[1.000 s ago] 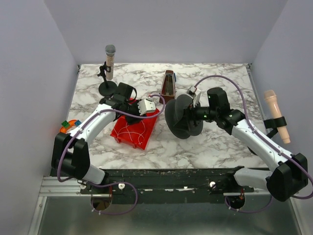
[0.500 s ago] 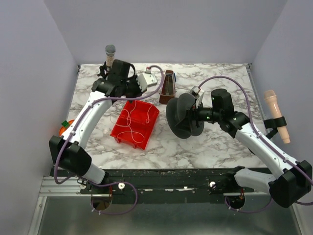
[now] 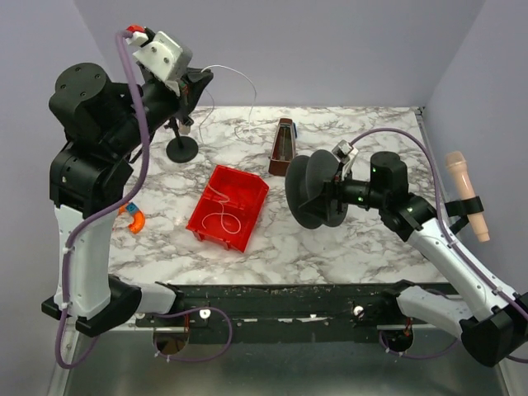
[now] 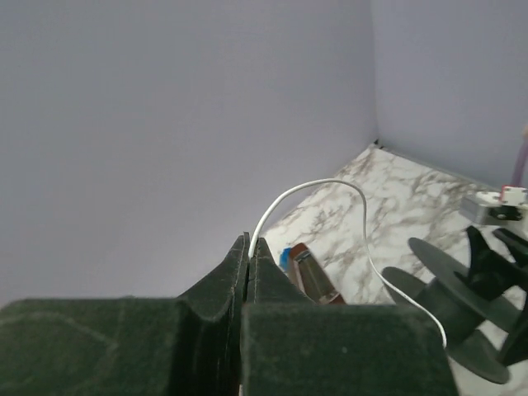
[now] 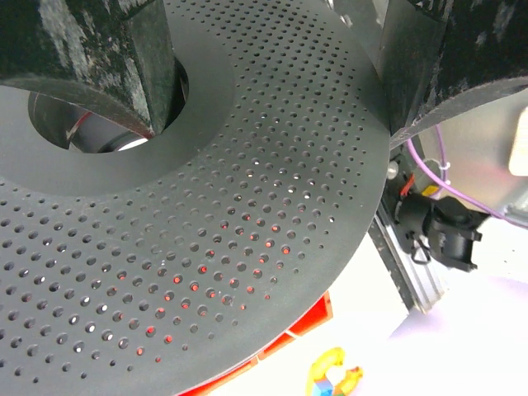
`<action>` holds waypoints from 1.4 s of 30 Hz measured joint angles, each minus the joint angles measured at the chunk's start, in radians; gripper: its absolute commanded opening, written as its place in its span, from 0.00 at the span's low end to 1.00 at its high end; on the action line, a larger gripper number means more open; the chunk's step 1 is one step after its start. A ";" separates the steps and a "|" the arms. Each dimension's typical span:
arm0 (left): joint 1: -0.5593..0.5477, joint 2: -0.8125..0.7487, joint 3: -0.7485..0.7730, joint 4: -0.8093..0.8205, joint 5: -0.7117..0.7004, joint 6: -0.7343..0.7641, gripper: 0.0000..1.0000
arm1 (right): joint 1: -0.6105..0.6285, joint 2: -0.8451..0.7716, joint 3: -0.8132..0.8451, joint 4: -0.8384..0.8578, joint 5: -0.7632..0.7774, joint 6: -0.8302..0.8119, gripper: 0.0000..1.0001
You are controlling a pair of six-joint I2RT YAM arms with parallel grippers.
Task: Wrap the cables
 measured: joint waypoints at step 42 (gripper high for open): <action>-0.460 0.203 -0.323 -0.097 -0.380 -0.028 0.00 | -0.023 0.032 -0.013 0.317 0.154 0.512 0.01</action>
